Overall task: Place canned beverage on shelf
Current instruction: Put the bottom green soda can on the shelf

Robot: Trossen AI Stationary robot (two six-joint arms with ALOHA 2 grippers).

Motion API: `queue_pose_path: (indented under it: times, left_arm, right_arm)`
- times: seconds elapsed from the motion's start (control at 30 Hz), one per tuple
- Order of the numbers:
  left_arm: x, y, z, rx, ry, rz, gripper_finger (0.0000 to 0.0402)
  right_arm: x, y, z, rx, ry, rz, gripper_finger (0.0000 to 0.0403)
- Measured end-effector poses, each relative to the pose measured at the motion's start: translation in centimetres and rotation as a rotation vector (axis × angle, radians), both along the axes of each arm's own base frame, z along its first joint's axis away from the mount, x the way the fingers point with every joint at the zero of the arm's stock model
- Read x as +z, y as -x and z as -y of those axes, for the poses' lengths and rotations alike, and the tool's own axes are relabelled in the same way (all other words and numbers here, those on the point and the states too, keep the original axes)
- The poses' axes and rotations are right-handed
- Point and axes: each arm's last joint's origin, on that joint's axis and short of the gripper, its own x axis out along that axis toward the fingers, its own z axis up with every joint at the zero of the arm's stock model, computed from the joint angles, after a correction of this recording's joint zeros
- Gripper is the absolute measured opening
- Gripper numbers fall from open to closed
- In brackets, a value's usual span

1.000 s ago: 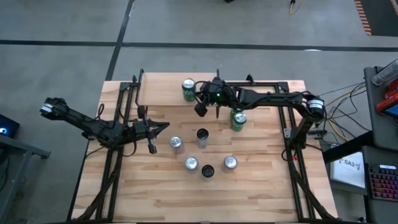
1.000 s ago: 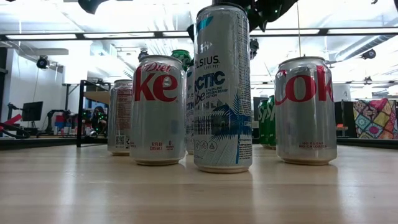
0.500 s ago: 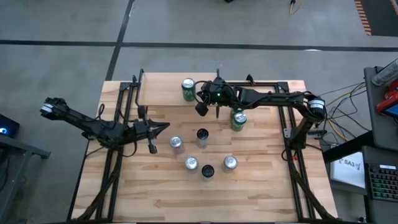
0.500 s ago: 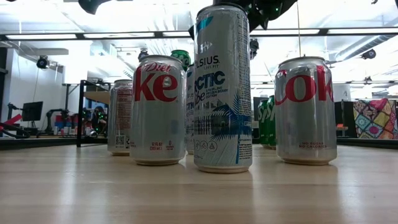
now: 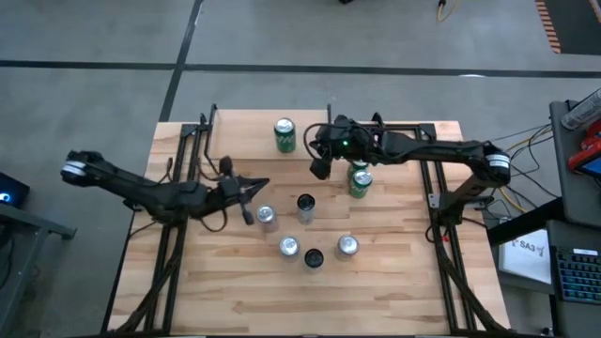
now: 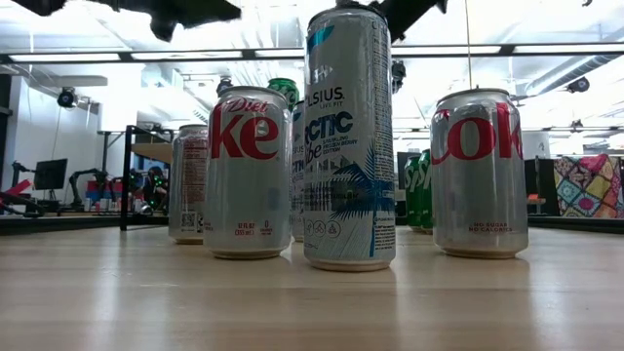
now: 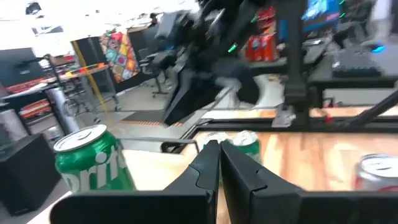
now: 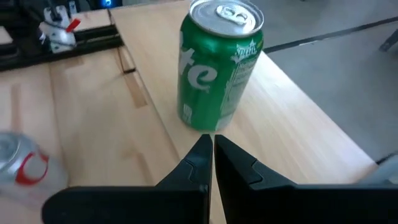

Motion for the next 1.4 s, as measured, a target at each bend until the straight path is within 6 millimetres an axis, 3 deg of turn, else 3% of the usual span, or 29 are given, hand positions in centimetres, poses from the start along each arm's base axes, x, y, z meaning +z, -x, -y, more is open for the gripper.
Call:
queue_pose_path:
  times: [0.3,0.63,0.87,1.4]
  left_arm:
    - [-0.4,-5.5,-3.2,-0.023,0.010,-0.094,0.0000]
    - [-1.3,-10.2,-6.6,0.144,0.016,-0.207,0.0000]
    - [-2.4,-10.9,-7.7,0.309,0.002,-0.234,0.0000]
    - [-2.4,-10.5,-9.3,0.382,0.010,-0.232,0.0000]
  right_arm:
    - [1.6,2.6,-1.0,0.125,-0.019,-0.040,0.0009]
    - [2.8,4.6,-1.6,0.170,-0.006,0.006,0.0009]
    - [2.9,4.7,-1.6,0.177,0.006,0.006,0.0009]
    - [1.7,3.7,-1.4,0.166,-0.023,-0.022,0.0009]
